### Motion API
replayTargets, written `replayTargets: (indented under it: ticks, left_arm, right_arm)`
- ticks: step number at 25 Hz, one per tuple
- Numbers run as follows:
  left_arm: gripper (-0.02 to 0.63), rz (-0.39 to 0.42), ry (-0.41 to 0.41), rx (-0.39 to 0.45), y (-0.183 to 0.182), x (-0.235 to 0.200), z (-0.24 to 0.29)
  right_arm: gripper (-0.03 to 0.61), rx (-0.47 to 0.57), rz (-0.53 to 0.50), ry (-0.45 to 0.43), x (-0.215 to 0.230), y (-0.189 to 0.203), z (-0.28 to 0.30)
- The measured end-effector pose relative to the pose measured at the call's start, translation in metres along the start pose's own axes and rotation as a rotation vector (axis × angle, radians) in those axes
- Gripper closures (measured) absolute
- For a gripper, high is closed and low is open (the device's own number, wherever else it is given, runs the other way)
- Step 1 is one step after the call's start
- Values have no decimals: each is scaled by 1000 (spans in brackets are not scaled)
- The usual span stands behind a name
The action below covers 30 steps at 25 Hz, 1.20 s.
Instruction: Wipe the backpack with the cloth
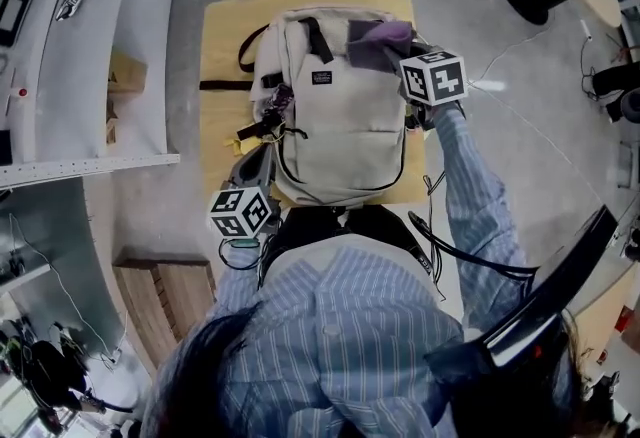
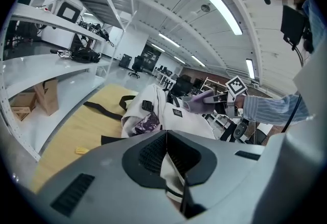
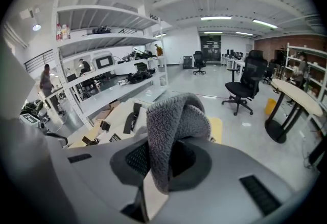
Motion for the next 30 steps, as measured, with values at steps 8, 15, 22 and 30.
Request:
replayTargets:
  ticks: [8,15,22,30]
  left_arm:
    - [609,14,26,-24,6,35,12]
    - [609,13,15,-27,14,47,14]
    - [609,-15,-33,-17,22,41,4]
    - [609,-41,-65,2,22,23,-9]
  right_arm:
    - [529,-40,132,124,80,56,-57]
    - [529,-88,179,178,110,98,-78]
    - [529,47,98,122,101,35,-92]
    - [529,171,-74,-42,21,-78,-51]
Point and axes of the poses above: the fingertips, and each gripper's own axes: z forward along the fingers, x to its right, y out of its underside, the point moved 1 cm from there along -z, backward along the fingers, and after that the axes turned 3 degrees about -y, right-handed, at the moved point
